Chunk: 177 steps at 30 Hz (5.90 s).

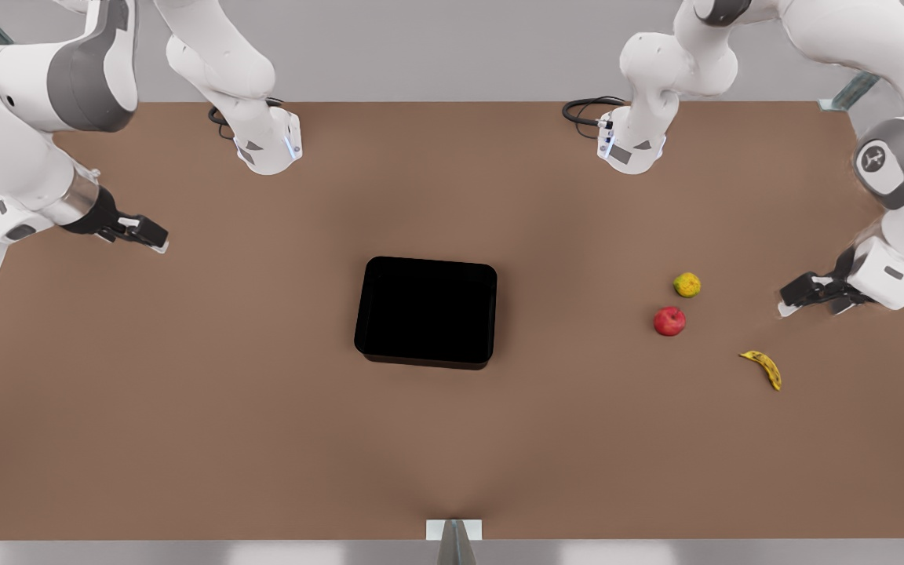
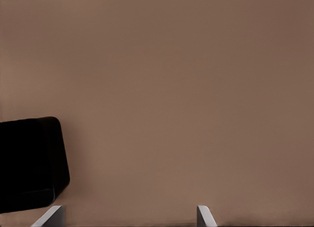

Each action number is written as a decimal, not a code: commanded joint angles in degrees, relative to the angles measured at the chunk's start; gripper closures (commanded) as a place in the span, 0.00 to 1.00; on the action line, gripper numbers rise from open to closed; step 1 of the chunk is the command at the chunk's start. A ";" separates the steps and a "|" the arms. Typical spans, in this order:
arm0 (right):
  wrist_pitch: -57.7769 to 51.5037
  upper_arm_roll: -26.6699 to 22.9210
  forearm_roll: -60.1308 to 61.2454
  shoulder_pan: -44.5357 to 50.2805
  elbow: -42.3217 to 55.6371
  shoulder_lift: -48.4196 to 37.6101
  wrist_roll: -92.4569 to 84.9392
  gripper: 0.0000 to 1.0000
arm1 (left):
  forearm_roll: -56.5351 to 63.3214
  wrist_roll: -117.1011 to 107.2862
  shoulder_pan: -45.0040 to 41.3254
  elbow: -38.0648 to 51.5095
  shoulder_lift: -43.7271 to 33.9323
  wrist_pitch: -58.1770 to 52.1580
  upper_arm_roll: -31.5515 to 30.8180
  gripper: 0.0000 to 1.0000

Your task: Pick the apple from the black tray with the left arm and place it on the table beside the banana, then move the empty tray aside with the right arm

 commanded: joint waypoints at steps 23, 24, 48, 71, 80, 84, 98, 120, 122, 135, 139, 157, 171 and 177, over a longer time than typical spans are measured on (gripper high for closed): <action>10.82 1.14 -4.87 38.34 -0.20 19.63 50.94 0.05 | 6.99 0.69 3.39 -6.70 -4.63 -1.05 -13.53 0.00; 10.82 1.14 -4.87 37.72 -0.64 19.36 49.44 0.06 | 6.99 0.69 3.39 -6.70 -4.63 -1.14 -13.53 0.00; 36.04 1.67 -6.98 32.71 -24.55 13.30 21.93 0.02 | 7.25 0.61 3.48 -7.23 -4.10 -0.87 -13.44 0.00; 56.08 1.31 -7.25 30.16 -32.55 24.37 20.61 0.04 | 7.34 0.61 3.48 -7.76 -4.28 -1.05 -13.53 0.00; 61.00 1.23 -6.81 30.16 -35.18 26.48 21.58 0.04 | 7.25 0.52 3.39 -8.11 -4.45 -1.05 -13.62 0.00; 61.09 0.79 -6.81 29.81 -34.04 26.39 21.58 0.04 | 7.25 0.52 3.39 -8.20 -4.45 -1.05 -13.53 0.00; 61.00 -0.62 -6.63 29.81 -28.86 29.91 21.66 0.25 | 7.34 0.52 3.48 -8.64 -4.80 -1.14 -13.53 0.00; 55.73 -0.09 -6.63 29.90 -28.77 23.58 21.58 0.83 | 7.34 -0.27 3.04 -8.81 -5.68 -1.31 -14.14 0.00; 53.36 -0.18 -6.63 29.81 -28.68 22.00 21.49 0.83 | 7.34 -0.27 3.04 -8.81 -5.59 -1.31 -14.14 0.00; 26.47 -3.60 -3.91 23.48 -20.42 15.32 -6.36 0.88 | 7.34 -0.27 2.95 -8.72 -5.77 -1.31 -14.23 0.00; 24.18 -8.70 -5.48 23.39 -19.80 15.23 -19.81 0.91 | 7.34 -0.27 2.95 -8.72 -5.77 -1.31 -14.23 0.00; 23.74 -19.43 -14.37 16.71 -5.92 29.56 -35.47 0.94 | 7.43 0.34 2.86 -8.11 -5.68 -1.31 -14.85 0.00; 24.97 -21.63 -14.19 16.45 -1.87 37.21 -36.08 0.33 | 10.06 -2.38 2.42 -7.93 -5.24 -0.70 -15.90 0.00; 23.13 -21.63 -13.84 16.45 -1.08 33.87 -36.69 0.00 | 10.41 -2.56 2.33 -7.93 -5.42 -0.70 -15.90 0.00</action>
